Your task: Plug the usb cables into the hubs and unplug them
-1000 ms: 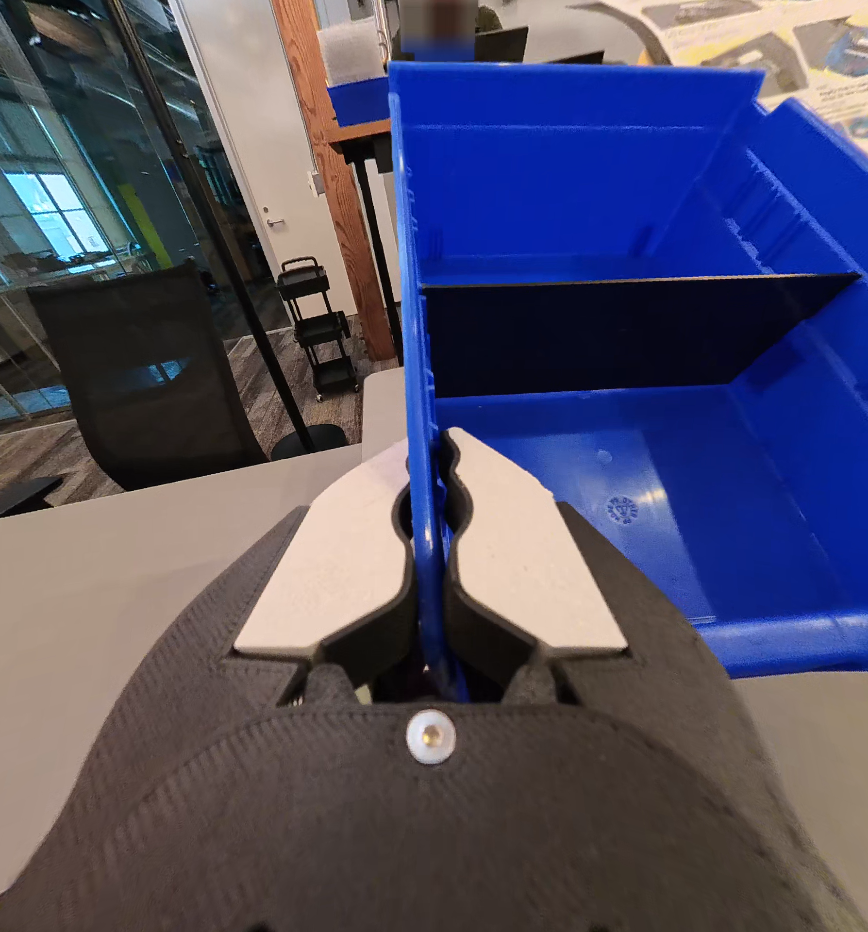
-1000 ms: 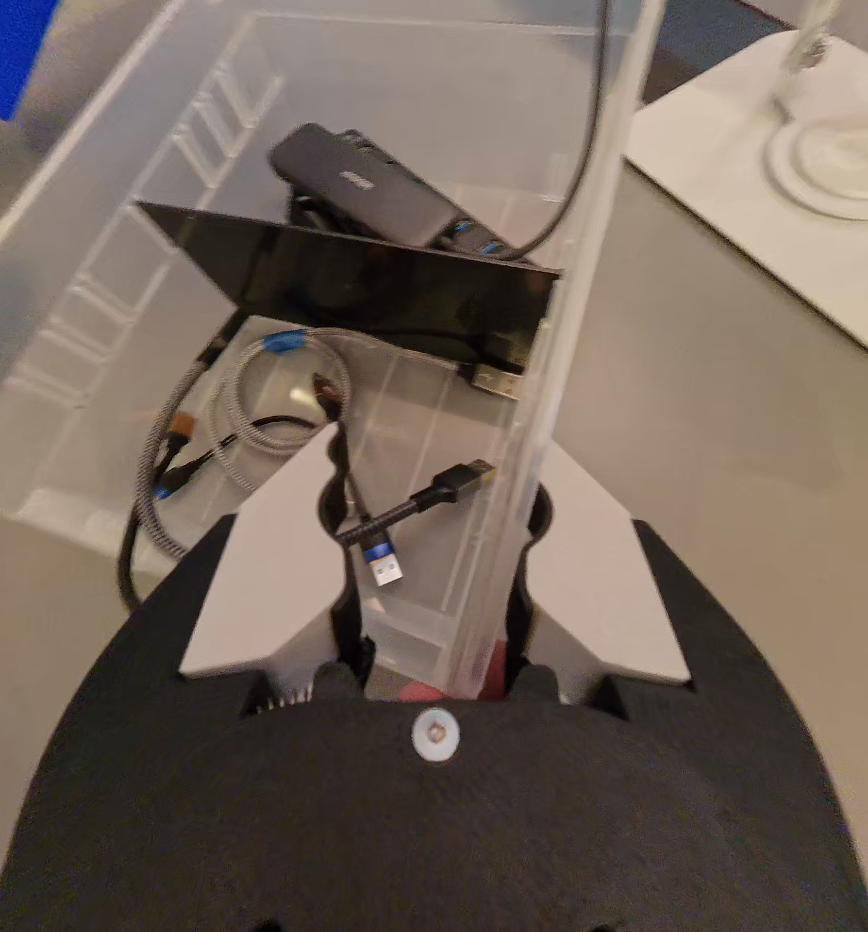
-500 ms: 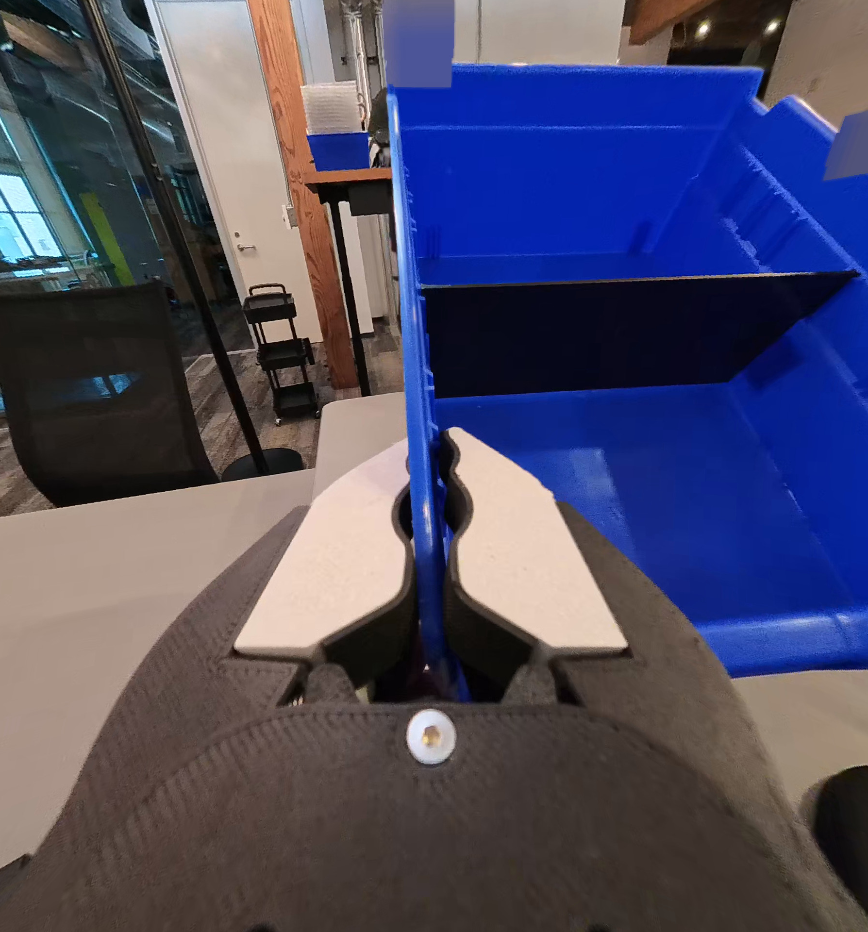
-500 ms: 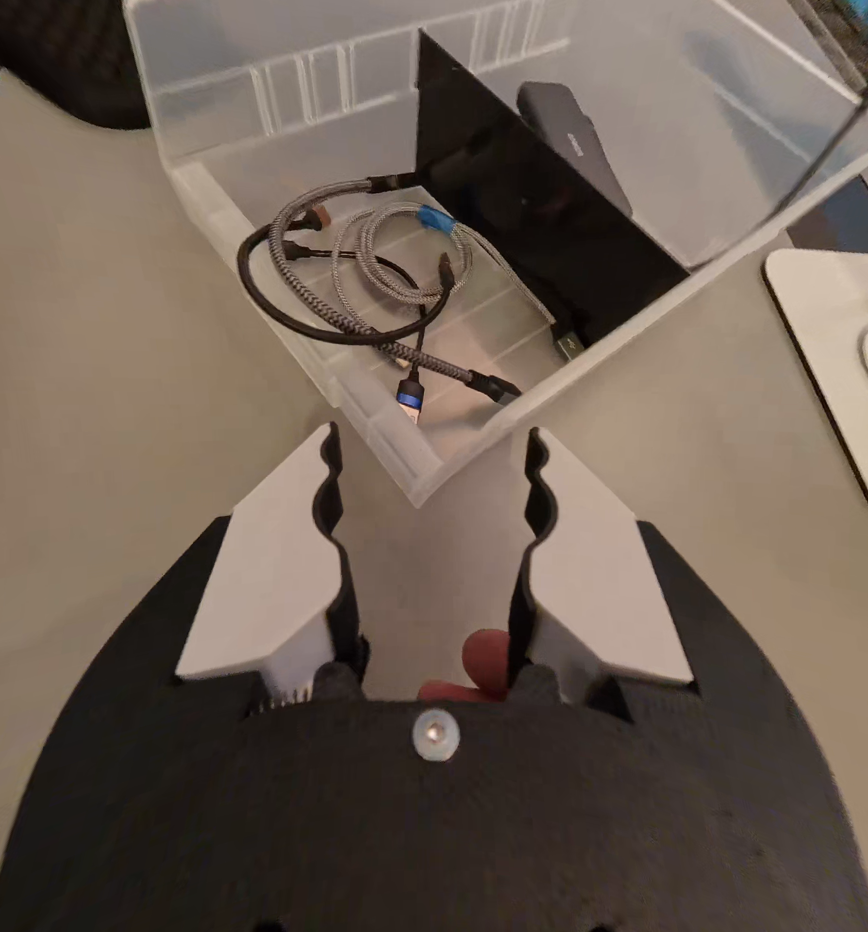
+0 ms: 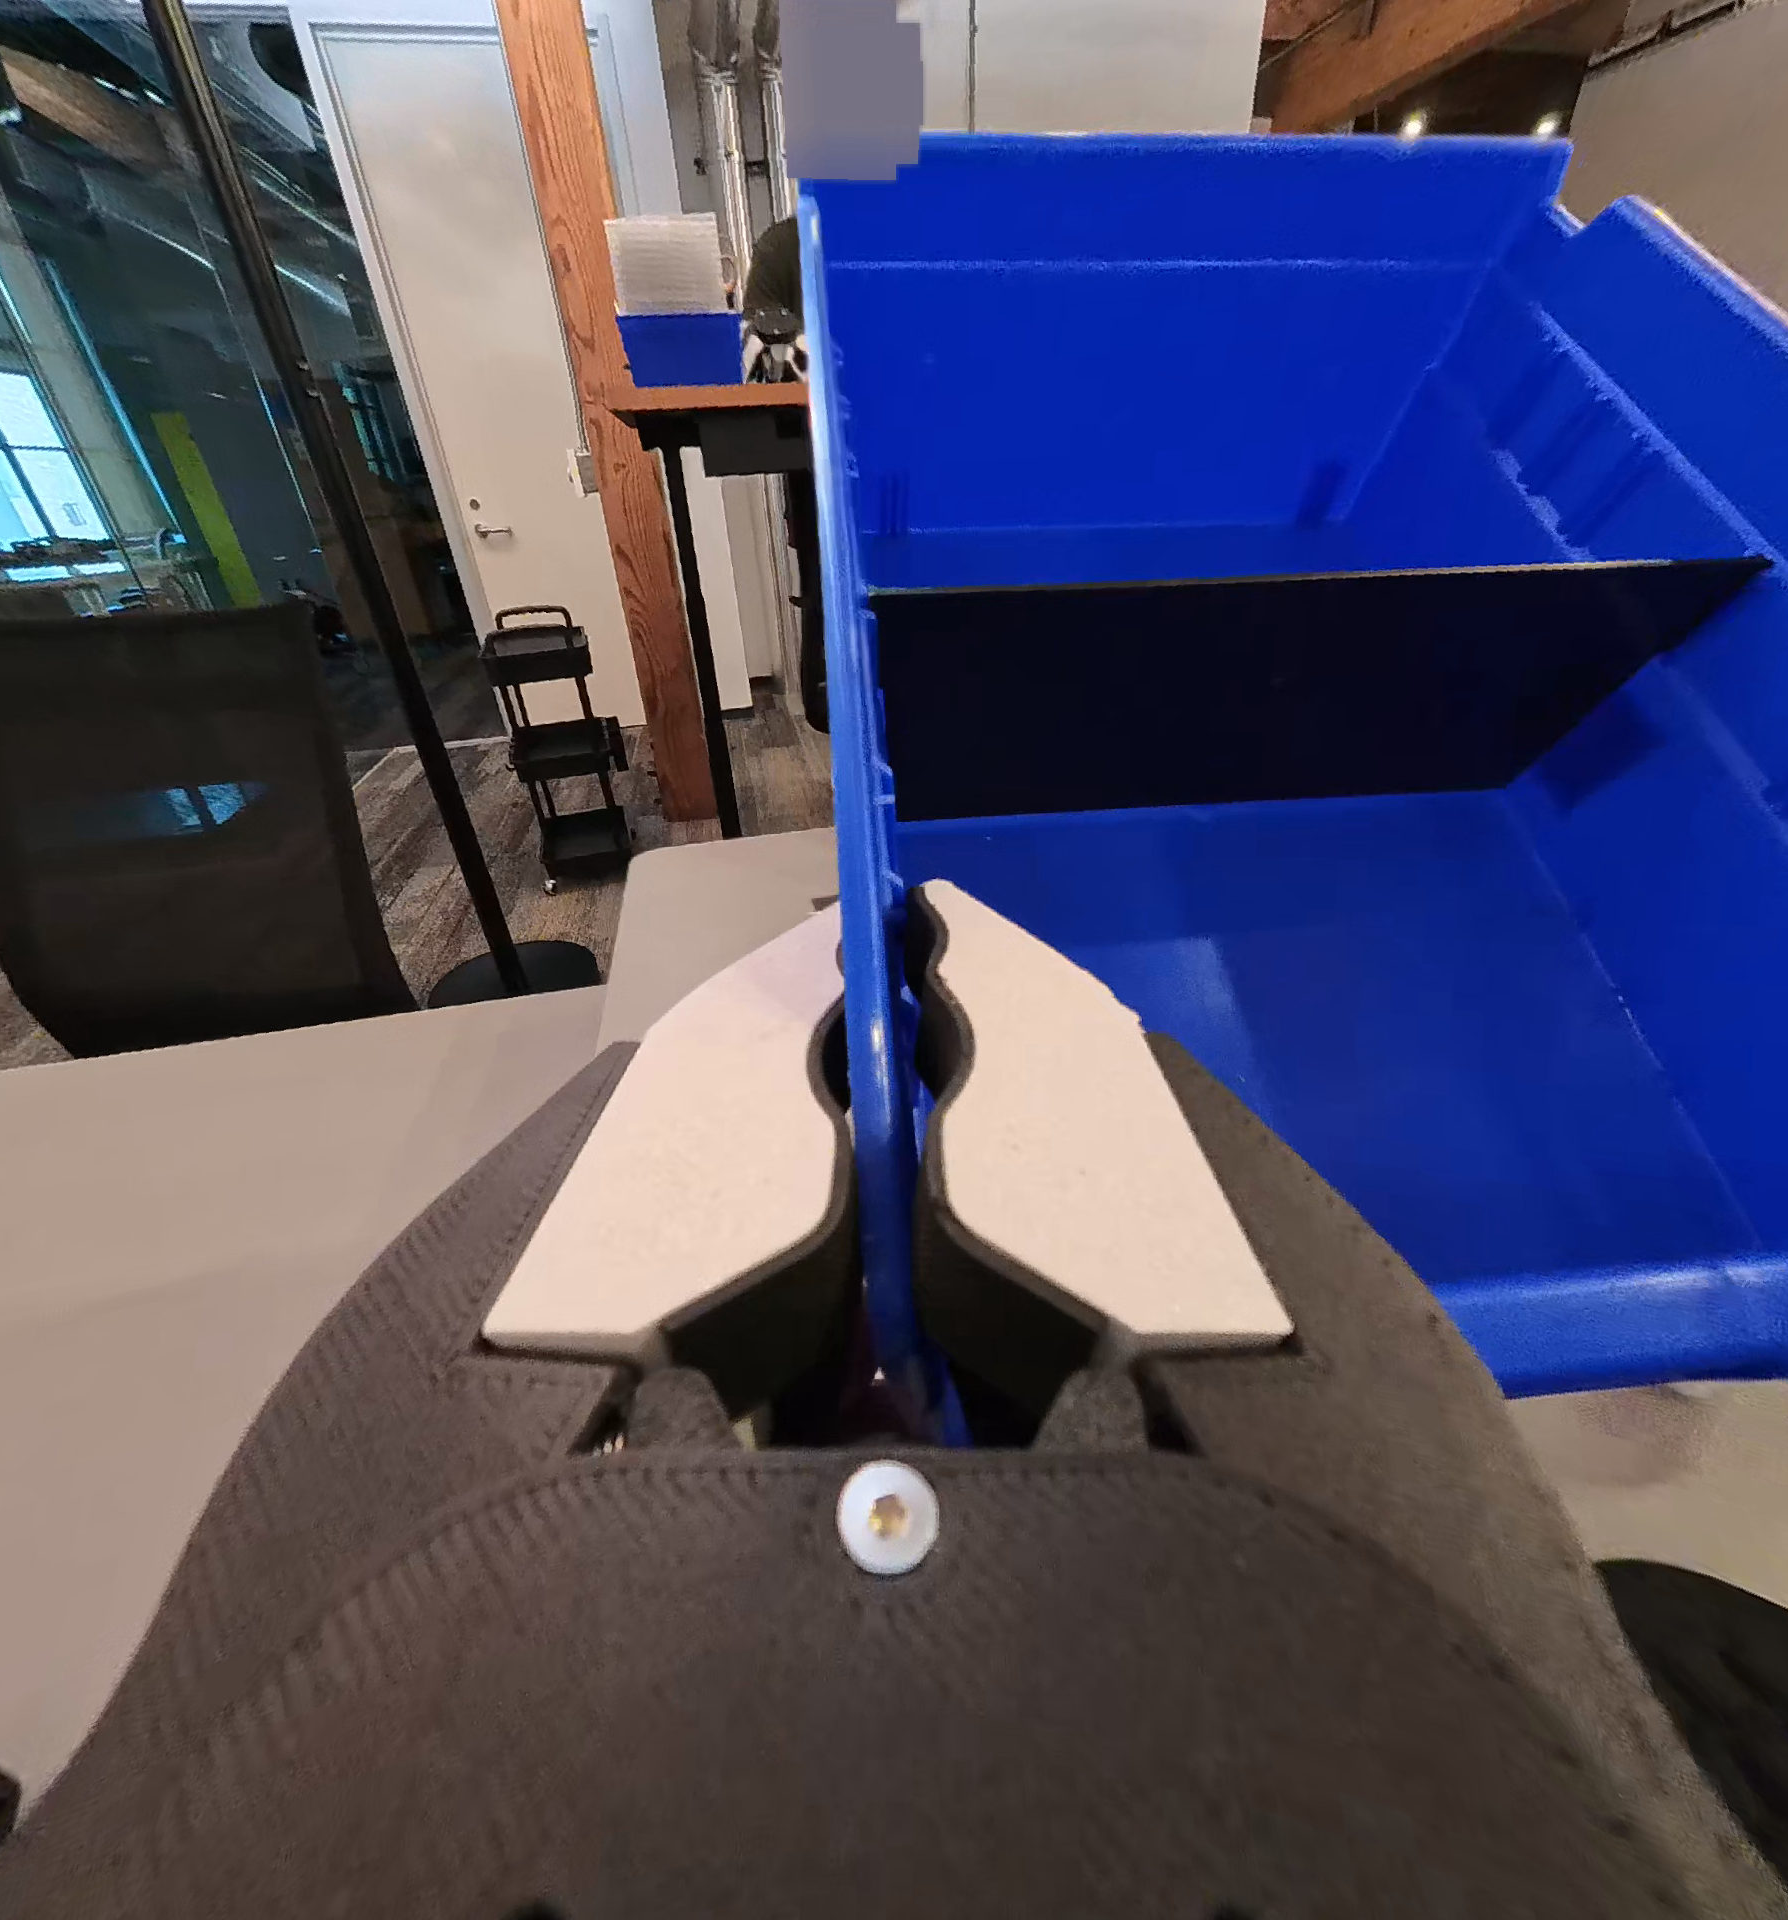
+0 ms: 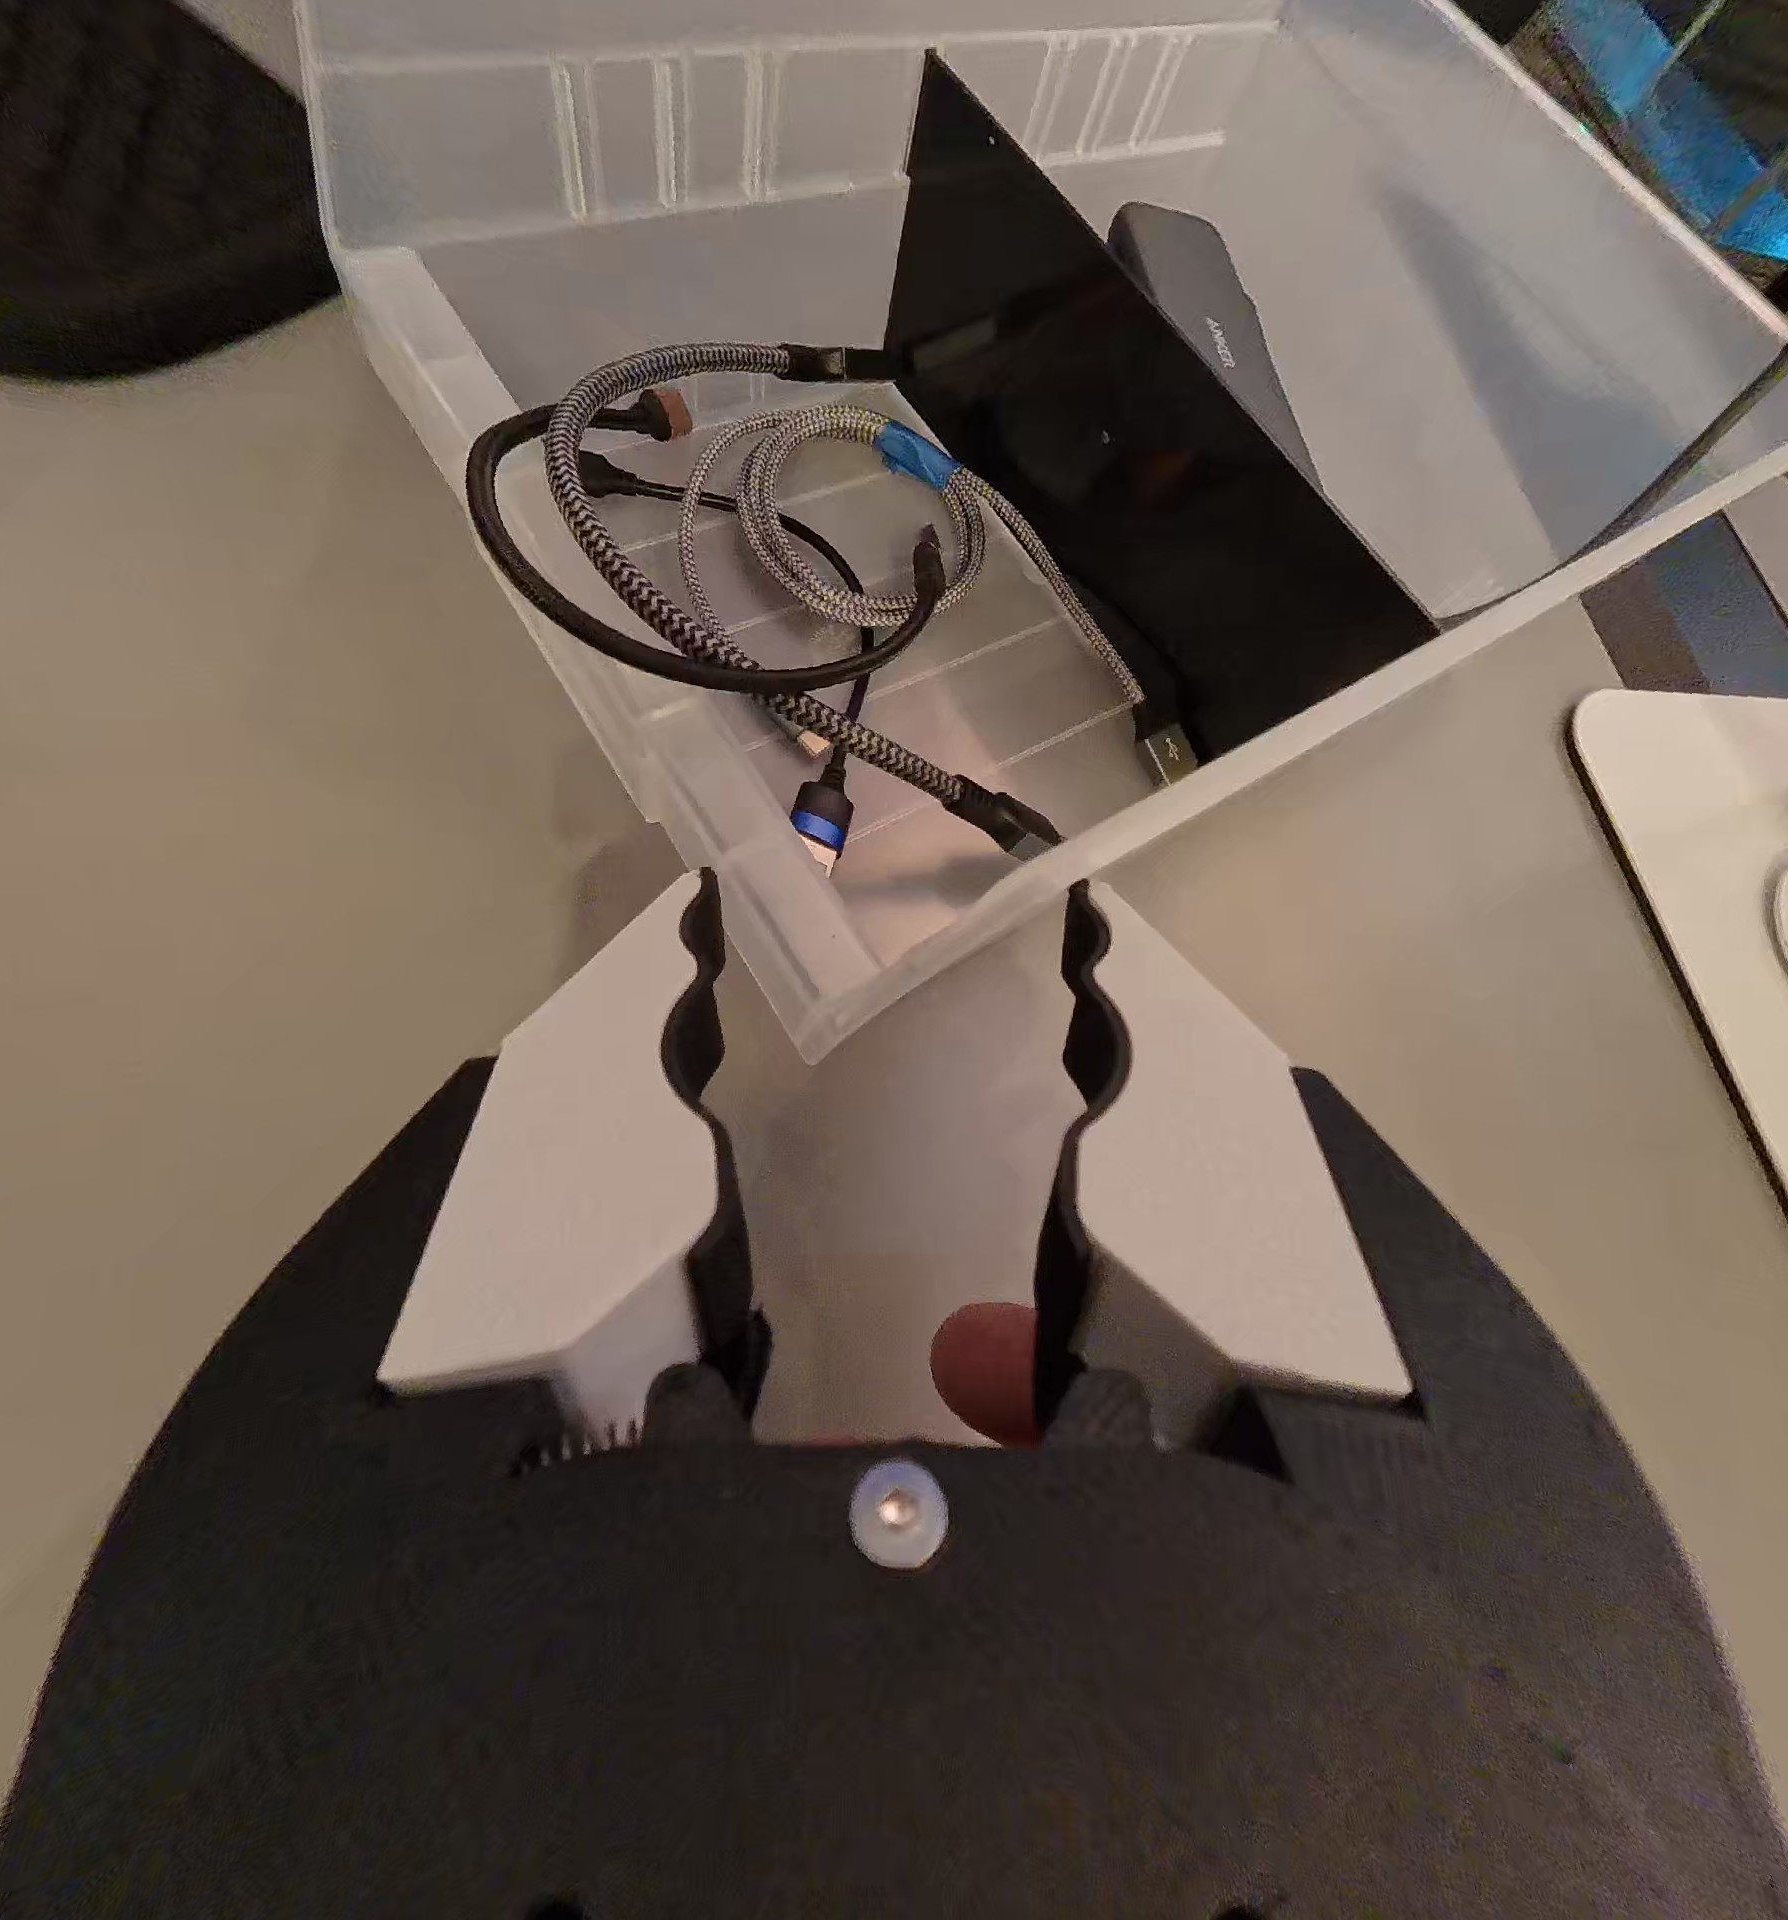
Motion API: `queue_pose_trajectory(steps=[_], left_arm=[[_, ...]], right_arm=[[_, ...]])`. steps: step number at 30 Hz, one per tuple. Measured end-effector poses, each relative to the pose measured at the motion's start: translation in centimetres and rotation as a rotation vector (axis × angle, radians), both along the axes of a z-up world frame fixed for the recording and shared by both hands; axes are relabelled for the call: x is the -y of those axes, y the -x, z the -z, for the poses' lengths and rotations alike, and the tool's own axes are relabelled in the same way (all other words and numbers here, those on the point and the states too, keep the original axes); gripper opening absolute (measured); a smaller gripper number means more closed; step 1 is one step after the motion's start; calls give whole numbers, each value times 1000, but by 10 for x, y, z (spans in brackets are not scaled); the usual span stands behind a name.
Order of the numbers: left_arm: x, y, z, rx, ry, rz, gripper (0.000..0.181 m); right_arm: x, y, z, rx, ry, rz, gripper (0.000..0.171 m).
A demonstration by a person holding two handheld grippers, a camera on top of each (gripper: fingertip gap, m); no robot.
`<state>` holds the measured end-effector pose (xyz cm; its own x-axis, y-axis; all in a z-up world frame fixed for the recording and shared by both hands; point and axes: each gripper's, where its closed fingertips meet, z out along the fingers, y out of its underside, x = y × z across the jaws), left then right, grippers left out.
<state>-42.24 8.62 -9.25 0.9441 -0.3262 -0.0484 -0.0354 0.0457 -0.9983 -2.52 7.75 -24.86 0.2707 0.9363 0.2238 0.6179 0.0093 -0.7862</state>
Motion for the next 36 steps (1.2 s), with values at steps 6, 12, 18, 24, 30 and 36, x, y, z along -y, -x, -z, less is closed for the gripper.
queue_pose_trajectory(steps=[6, 12, 18, 24, 30, 36], left_arm=[[9, 16, -9, 6, -21, -34, 4], [18, 32, -15, 15, -42, -60, 4], [25, 46, -19, 24, -58, -82, 4], [29, 54, -20, 20, -64, -92, 4], [29, 55, -19, 24, -64, -86, 4], [27, 49, -18, 28, -62, -78, 4]], right_arm=[[-9, 53, 2, 16, -35, 45, 64], [-26, 104, 6, 30, -58, 83, 66], [-32, 154, 22, 82, -54, 68, 72], [-45, 191, 25, 74, -47, 51, 78], [-59, 211, 24, 75, -68, 33, 67], [-80, 230, 26, 78, -88, 22, 68]])
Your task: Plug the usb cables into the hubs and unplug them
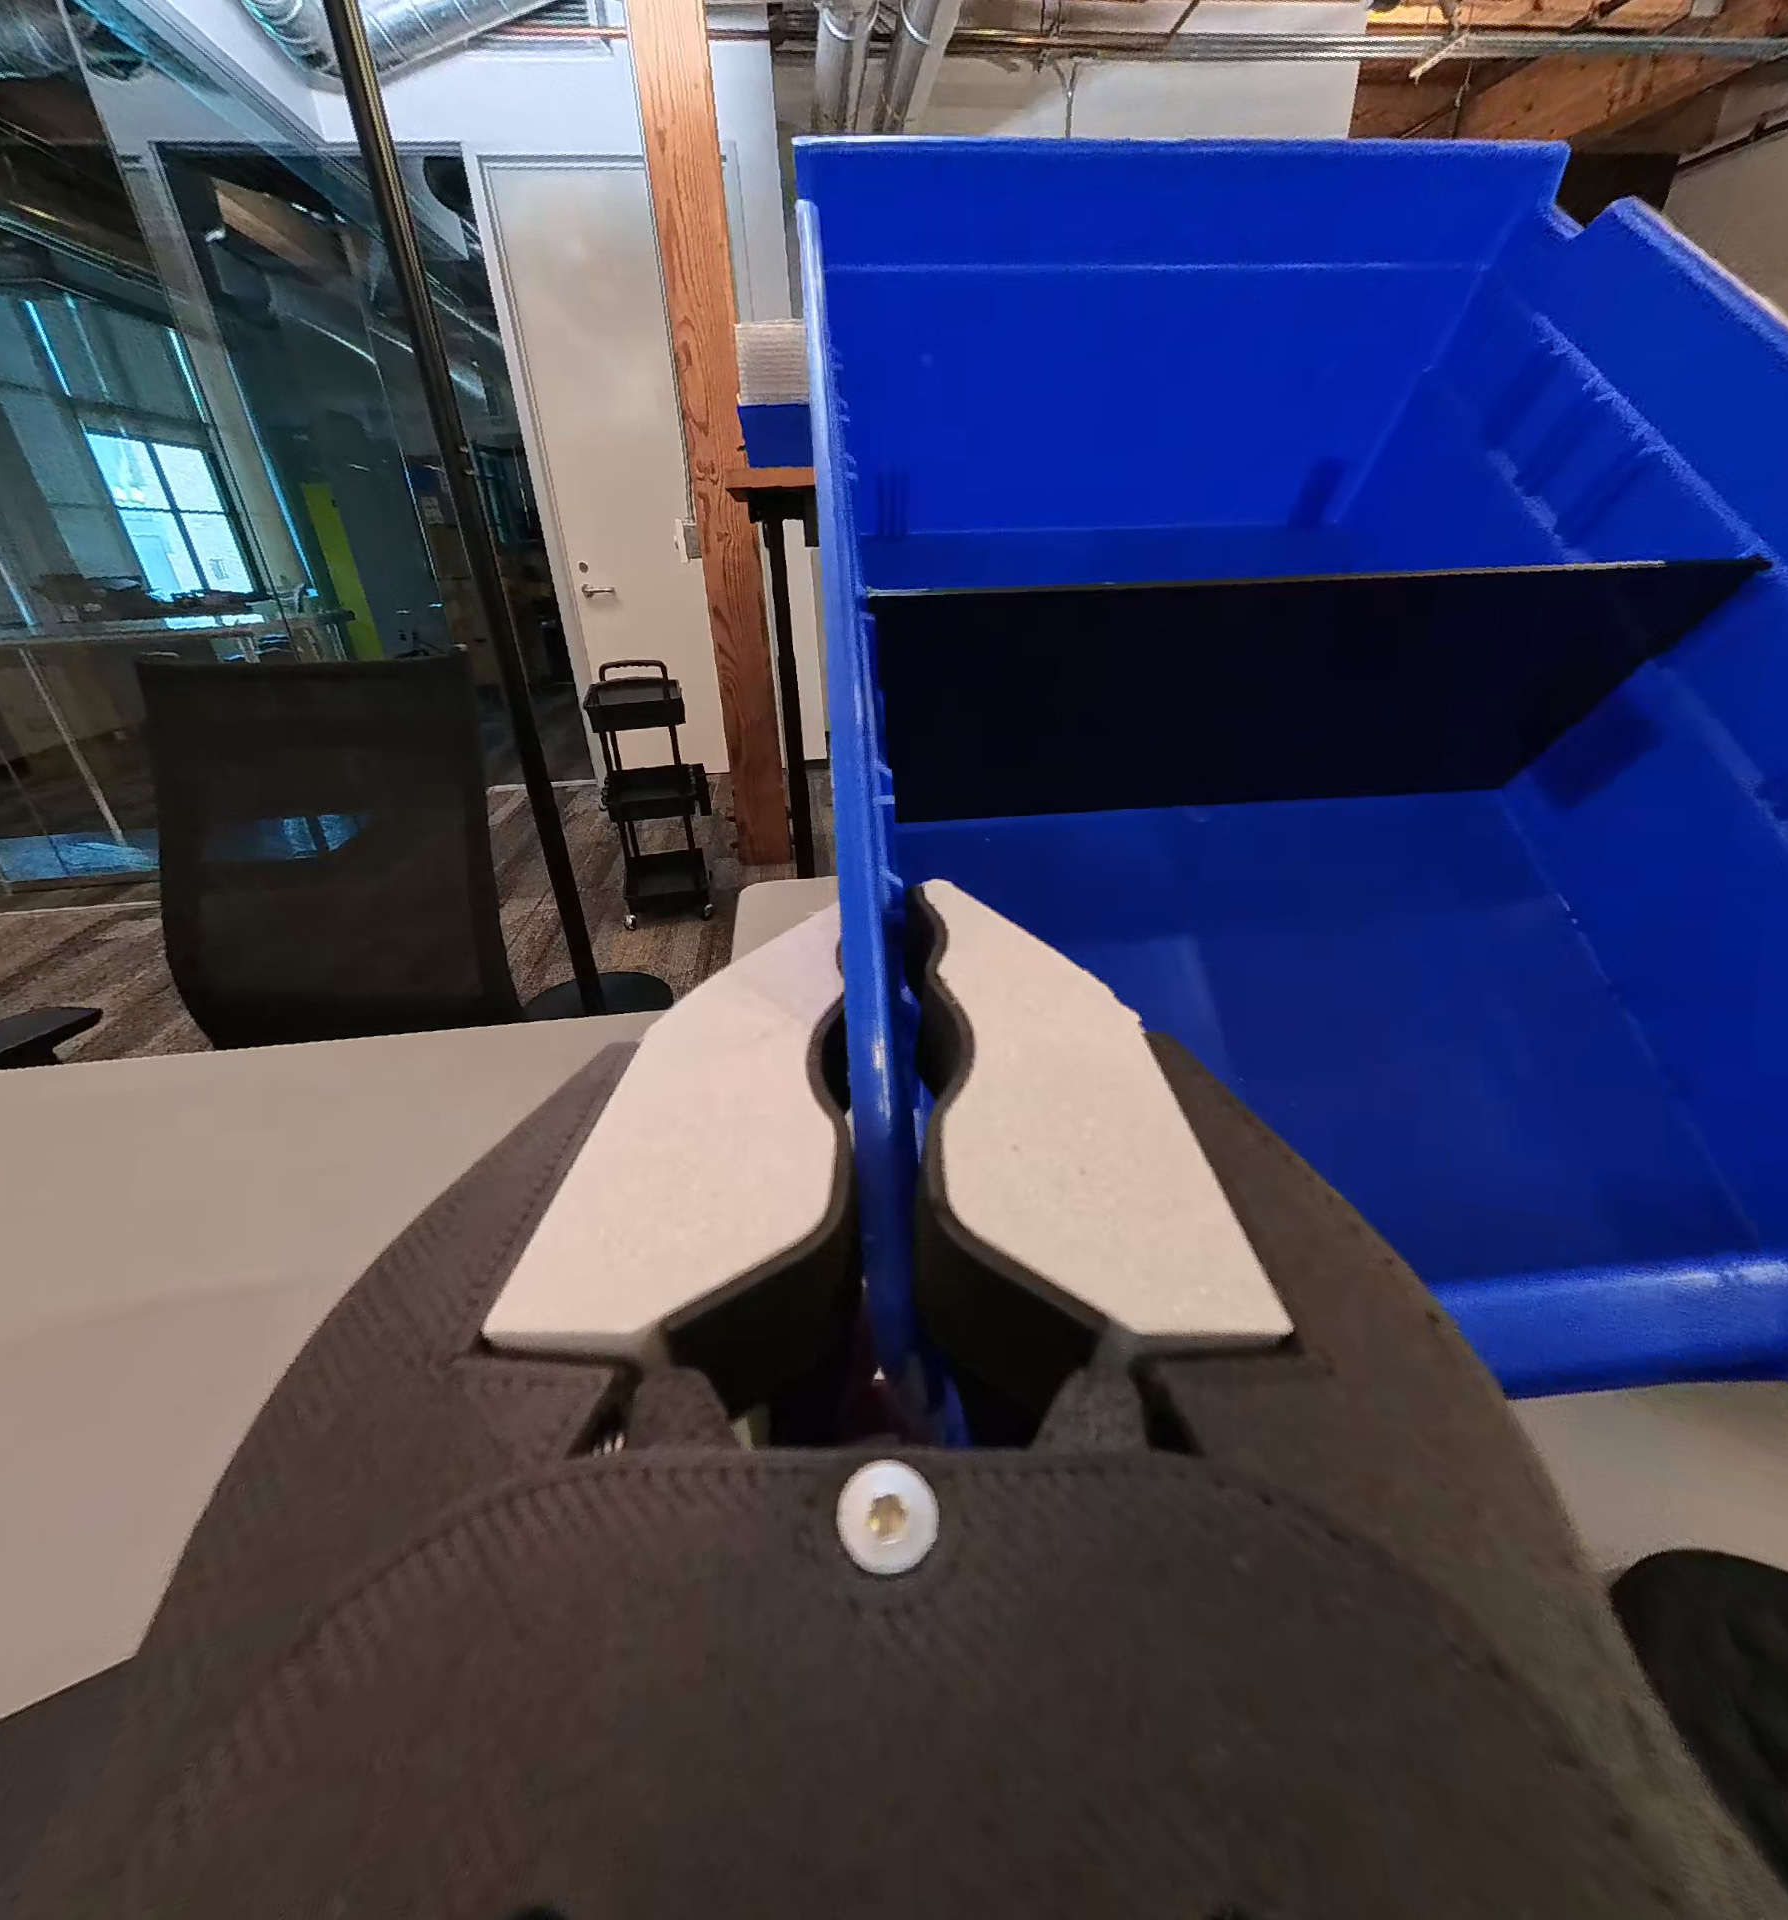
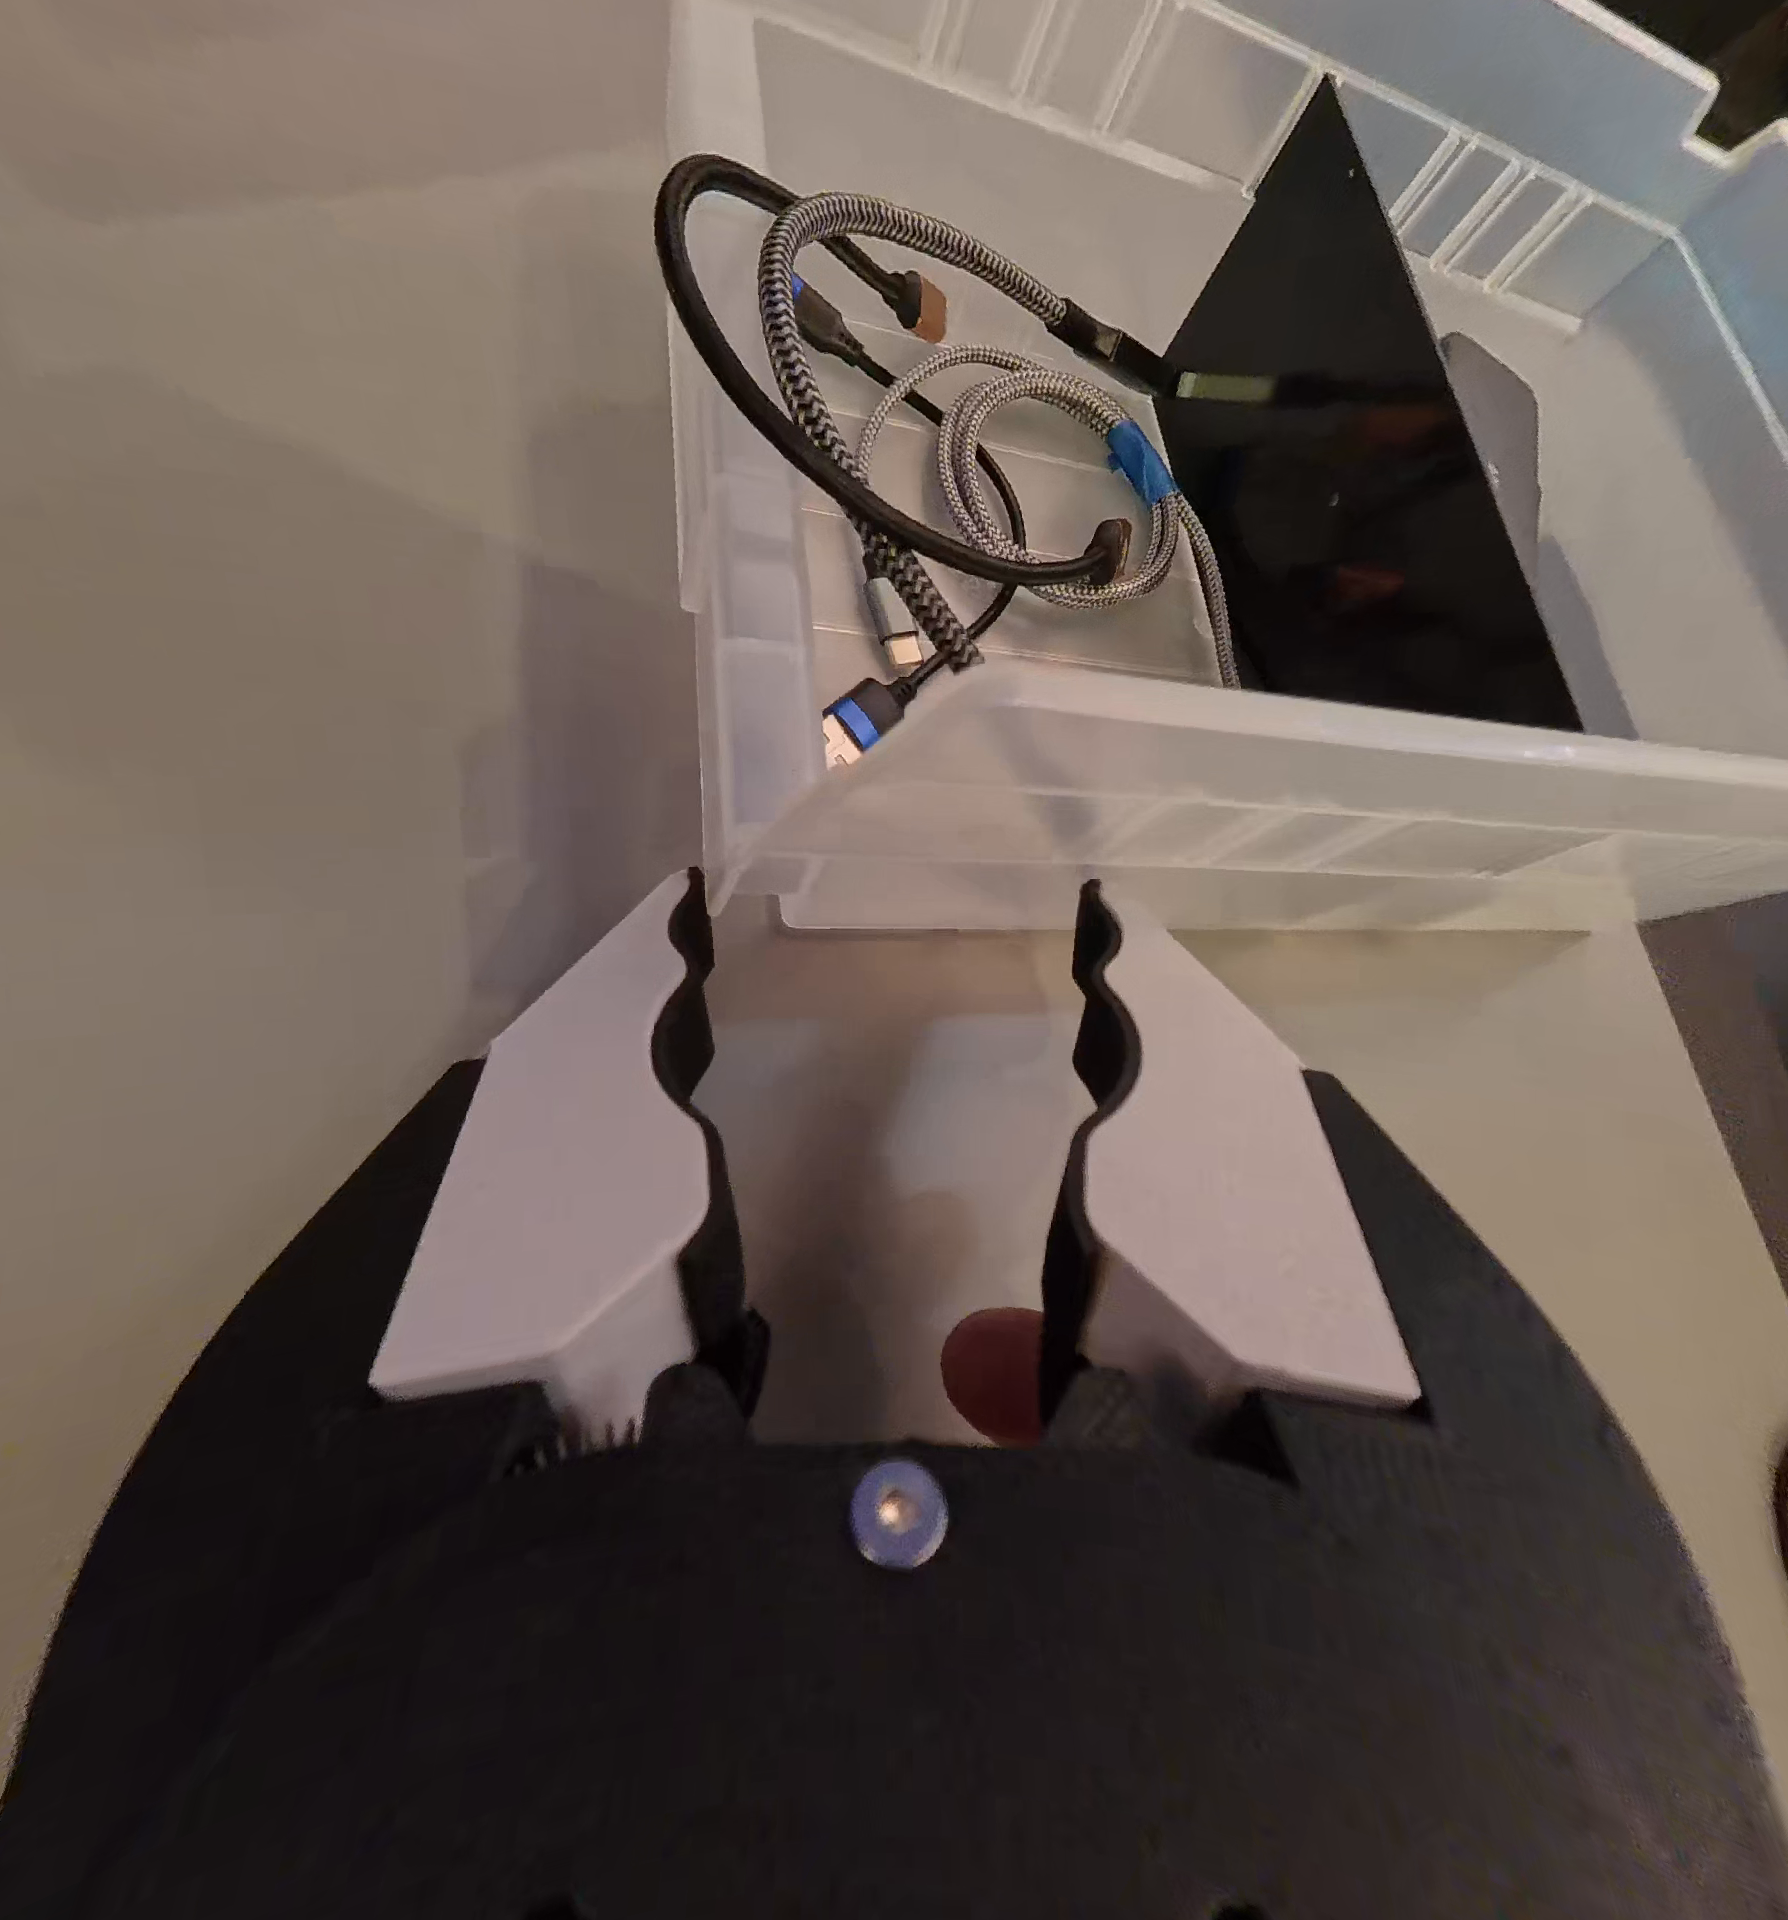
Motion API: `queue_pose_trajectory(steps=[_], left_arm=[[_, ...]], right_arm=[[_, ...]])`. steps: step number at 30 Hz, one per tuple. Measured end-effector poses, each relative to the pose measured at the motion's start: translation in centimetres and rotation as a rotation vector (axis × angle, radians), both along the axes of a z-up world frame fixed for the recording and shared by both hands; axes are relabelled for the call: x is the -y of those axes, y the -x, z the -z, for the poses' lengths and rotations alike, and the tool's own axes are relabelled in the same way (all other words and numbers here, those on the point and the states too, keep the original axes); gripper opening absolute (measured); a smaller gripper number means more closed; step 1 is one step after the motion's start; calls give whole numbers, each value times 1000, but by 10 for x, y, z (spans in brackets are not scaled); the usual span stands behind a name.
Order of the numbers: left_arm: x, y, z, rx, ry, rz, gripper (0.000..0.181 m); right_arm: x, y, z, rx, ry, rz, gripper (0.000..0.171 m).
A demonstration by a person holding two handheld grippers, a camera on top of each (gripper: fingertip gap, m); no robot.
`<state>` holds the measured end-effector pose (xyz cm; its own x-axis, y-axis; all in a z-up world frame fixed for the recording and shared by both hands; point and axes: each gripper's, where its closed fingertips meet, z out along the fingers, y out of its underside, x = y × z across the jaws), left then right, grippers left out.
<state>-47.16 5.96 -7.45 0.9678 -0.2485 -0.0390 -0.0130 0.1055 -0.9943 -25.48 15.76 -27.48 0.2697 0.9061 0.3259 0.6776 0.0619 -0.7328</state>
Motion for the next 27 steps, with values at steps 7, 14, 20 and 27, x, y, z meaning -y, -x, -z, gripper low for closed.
queue_pose_trajectory(steps=[7, 14, 20, 27], left_arm=[[-4, -13, -7, -10, -4, 15, 4], [-13, -42, -13, -12, -6, 58, 4], [-33, -95, -16, -9, 26, 157, 4], [-74, -216, -15, -58, 87, 368, 4]], right_arm=[[-4, -9, -13, 3, -62, 7, 74], [5, -51, -34, 21, -108, 27, 77], [27, -148, -61, 48, -64, 82, 77], [88, -273, -100, 48, 140, 107, 84]])
